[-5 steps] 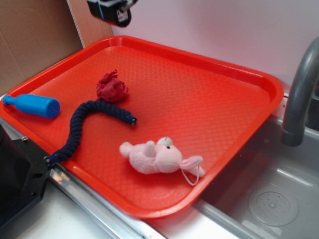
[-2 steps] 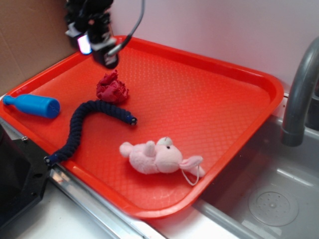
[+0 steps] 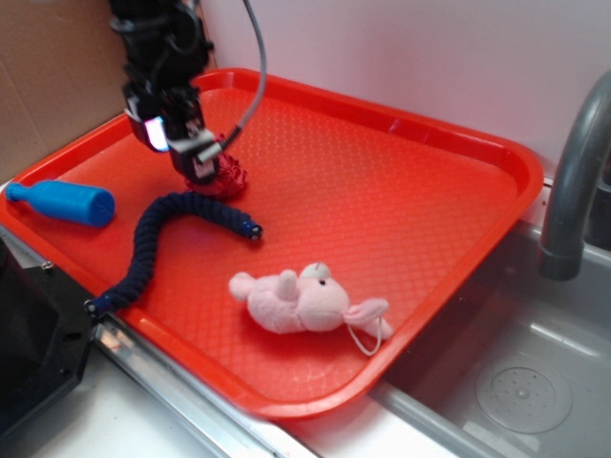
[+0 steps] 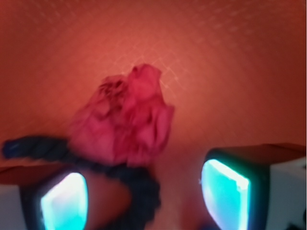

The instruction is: Grab the red paper.

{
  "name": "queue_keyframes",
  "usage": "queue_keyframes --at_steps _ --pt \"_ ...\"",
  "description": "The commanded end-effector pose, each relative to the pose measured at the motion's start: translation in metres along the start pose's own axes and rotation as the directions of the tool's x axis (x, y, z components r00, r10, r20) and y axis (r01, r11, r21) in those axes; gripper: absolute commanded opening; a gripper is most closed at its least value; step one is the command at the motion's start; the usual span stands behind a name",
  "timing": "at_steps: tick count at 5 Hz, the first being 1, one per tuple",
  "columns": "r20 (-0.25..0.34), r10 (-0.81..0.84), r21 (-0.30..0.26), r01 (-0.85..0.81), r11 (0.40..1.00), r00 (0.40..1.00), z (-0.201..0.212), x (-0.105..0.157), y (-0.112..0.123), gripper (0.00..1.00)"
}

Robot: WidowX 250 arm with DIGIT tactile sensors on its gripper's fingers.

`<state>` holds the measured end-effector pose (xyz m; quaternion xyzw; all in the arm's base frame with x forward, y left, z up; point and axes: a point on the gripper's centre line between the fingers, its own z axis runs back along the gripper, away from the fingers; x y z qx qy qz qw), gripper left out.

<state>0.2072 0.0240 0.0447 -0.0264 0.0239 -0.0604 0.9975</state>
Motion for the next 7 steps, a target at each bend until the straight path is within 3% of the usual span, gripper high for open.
queue_keyframes --at_steps 1,2,3,4,7 --pt "-0.019 -0.064 -0.017 0.064 0.998 0.998 -0.033 0.025 -0.019 1.00" --pt "-0.032 -0.066 0.001 0.066 0.998 0.997 -0.042 0.030 -0.023 1.00" --pt "0.004 -0.085 0.003 0.085 0.996 0.996 -0.033 0.034 -0.028 1.00" --pt "0.022 -0.045 0.007 0.045 0.999 0.999 -0.030 0.031 -0.028 0.00" --pt "0.007 -0.019 -0.019 0.019 1.000 1.000 -0.038 0.038 -0.027 0.00"
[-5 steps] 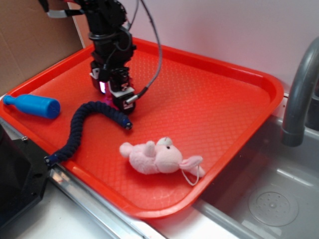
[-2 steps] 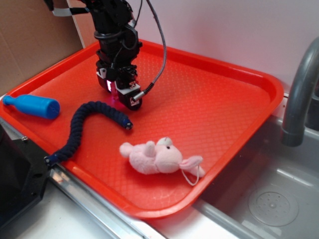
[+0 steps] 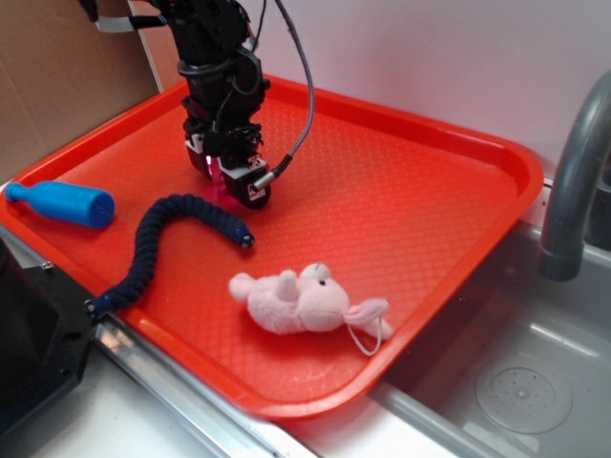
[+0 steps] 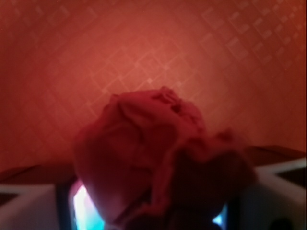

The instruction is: Grab the red paper.

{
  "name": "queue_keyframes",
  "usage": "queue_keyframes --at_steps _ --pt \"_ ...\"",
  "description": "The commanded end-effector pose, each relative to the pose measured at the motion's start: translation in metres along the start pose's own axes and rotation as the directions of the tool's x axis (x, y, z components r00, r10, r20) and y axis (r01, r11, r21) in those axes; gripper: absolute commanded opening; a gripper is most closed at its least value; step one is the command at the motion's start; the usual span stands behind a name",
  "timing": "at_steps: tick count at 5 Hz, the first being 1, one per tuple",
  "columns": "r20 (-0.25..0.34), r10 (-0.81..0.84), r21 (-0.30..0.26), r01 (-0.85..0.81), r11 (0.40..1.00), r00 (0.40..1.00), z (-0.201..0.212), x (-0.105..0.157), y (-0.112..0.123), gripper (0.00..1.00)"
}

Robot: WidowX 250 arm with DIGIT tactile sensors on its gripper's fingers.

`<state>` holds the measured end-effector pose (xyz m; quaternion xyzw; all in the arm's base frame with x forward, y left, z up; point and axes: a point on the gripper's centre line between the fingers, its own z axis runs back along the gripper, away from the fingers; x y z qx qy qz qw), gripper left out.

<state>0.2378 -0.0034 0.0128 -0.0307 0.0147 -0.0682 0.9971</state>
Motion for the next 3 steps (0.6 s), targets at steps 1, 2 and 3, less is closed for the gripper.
queue_keyframes --at_steps 1,2,3 --pt "0.013 0.053 0.034 -0.054 0.998 0.999 0.024 -0.002 -0.009 0.00" --pt "0.095 0.133 0.059 -0.139 0.989 0.987 0.072 -0.022 -0.009 0.00" --pt "0.133 0.156 0.036 -0.162 0.986 0.979 0.122 -0.033 -0.006 0.00"
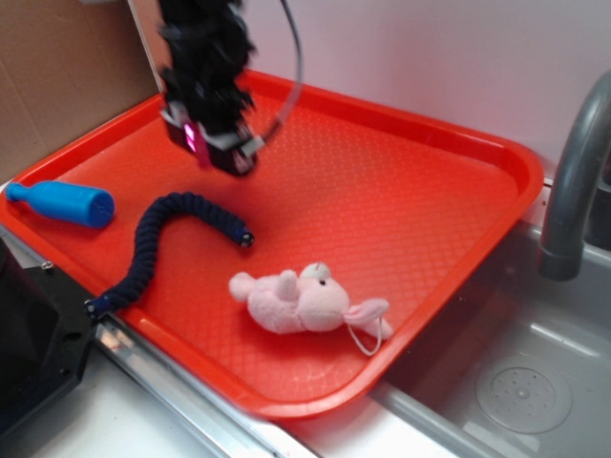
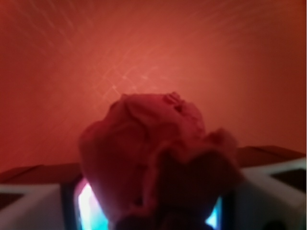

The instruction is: Grab the red paper.

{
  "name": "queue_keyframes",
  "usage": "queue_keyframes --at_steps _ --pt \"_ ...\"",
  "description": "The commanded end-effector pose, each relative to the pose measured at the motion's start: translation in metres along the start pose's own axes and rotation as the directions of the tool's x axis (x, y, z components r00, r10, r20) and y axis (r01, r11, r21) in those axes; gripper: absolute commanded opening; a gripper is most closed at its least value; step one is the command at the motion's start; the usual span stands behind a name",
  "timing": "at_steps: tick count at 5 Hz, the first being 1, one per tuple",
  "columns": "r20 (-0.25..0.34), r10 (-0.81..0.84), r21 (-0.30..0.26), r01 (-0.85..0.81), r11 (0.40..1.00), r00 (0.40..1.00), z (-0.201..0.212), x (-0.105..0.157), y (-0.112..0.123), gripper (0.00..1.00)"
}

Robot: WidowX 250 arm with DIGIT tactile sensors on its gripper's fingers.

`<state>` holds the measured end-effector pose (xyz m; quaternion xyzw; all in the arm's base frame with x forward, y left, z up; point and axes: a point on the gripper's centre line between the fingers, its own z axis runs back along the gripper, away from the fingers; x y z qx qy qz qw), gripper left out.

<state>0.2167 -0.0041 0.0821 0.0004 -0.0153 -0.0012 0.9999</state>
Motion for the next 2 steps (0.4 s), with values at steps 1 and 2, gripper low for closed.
queue_keyframes --at_steps 1,2 --pt "0.087 0.027 0.022 -0.029 0.999 0.996 0.104 -0.005 0.006 0.00" --pt "0.102 -0.026 0.009 0.025 1.000 0.994 0.128 0.001 0.008 0.00"
